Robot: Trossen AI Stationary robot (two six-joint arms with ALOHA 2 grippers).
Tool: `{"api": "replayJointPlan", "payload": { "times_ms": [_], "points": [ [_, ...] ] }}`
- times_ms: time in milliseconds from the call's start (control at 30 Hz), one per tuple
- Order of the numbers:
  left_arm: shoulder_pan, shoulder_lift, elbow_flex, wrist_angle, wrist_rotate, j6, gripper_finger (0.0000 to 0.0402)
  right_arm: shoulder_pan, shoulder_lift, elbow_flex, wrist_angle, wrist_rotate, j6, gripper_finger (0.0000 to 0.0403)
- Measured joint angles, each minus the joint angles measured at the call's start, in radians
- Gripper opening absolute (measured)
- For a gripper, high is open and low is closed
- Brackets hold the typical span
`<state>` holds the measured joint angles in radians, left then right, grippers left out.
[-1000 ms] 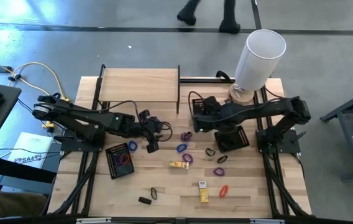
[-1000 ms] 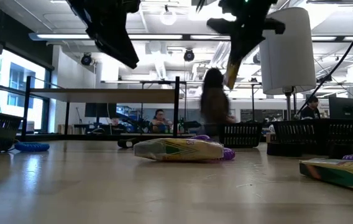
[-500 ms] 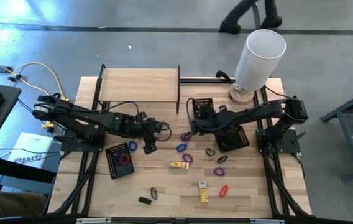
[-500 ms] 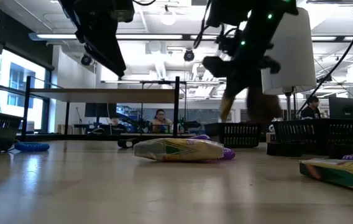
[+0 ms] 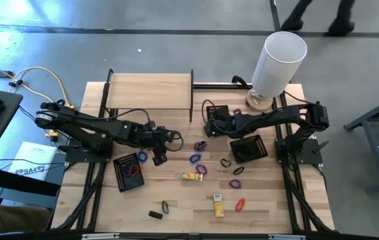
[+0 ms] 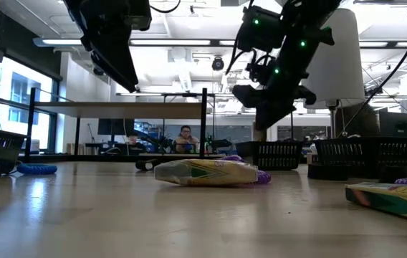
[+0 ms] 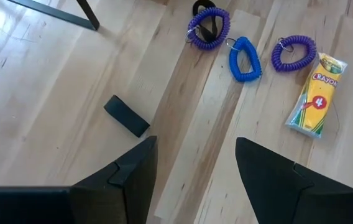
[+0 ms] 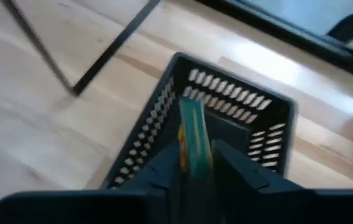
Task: Pick & Place Office Desk Supplies
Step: Put the crayon box into the top black bin, then put the orange spring keychain into the bottom left black bin
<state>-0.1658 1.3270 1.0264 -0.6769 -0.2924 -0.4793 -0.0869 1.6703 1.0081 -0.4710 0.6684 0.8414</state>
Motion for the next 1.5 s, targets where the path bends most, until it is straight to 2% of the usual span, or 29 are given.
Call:
{"api": "replayJointPlan", "payload": {
  "times_ms": [233,367,500,633,700,767,833,933,1067,1167,1300,1500],
  "points": [
    [0.0,0.0,0.0,0.003,0.001,-0.012,0.0207,-0.016,-0.008,-0.008,0.01,-0.047,-0.017,0.0183],
    [0.0,0.0,0.0,0.018,0.001,-0.008,0.0207,-0.007,-0.054,0.016,0.008,-0.052,-0.078,0.0224],
    [0.0,0.0,0.0,0.04,0.001,-0.007,0.0207,0.011,-0.12,0.032,0.004,-0.065,-0.086,0.0237],
    [0.0,0.0,0.0,0.06,0.001,-0.007,0.0207,0.027,-0.209,0.033,-0.044,-0.077,-0.079,0.0235],
    [0.0,0.0,0.0,0.066,0.001,-0.007,0.0207,0.036,-0.266,0.033,-0.079,-0.114,-0.079,0.0234],
    [0.0,0.0,0.0,0.074,0.001,-0.007,0.0207,0.053,-0.326,0.032,-0.079,-0.184,-0.091,0.0233],
    [0.0,0.003,0.0,0.077,0.001,-0.006,0.0207,0.07,-0.386,0.033,-0.077,-0.301,-0.115,0.0233],
    [-0.002,0.011,-0.002,0.08,0.003,-0.006,0.0207,0.092,-0.45,0.034,-0.078,-0.57,-0.125,0.0233],
    [-0.013,0.019,-0.002,0.105,0.019,-0.014,0.0207,0.133,-0.49,0.034,-0.099,-0.9,0.034,0.0233],
    [-0.027,0.029,-0.002,0.143,0.021,-0.023,0.0207,0.197,-0.496,0.034,-0.146,-0.999,0.18,0.0232],
    [-0.046,0.048,-0.002,0.18,0.022,-0.067,0.0207,0.338,-0.496,0.033,-0.222,-0.986,0.401,0.0229],
    [-0.088,0.086,-0.002,0.223,0.035,-0.086,0.0207,0.554,-0.476,0.032,-0.345,-0.787,0.67,0.0228]
  ]
}}
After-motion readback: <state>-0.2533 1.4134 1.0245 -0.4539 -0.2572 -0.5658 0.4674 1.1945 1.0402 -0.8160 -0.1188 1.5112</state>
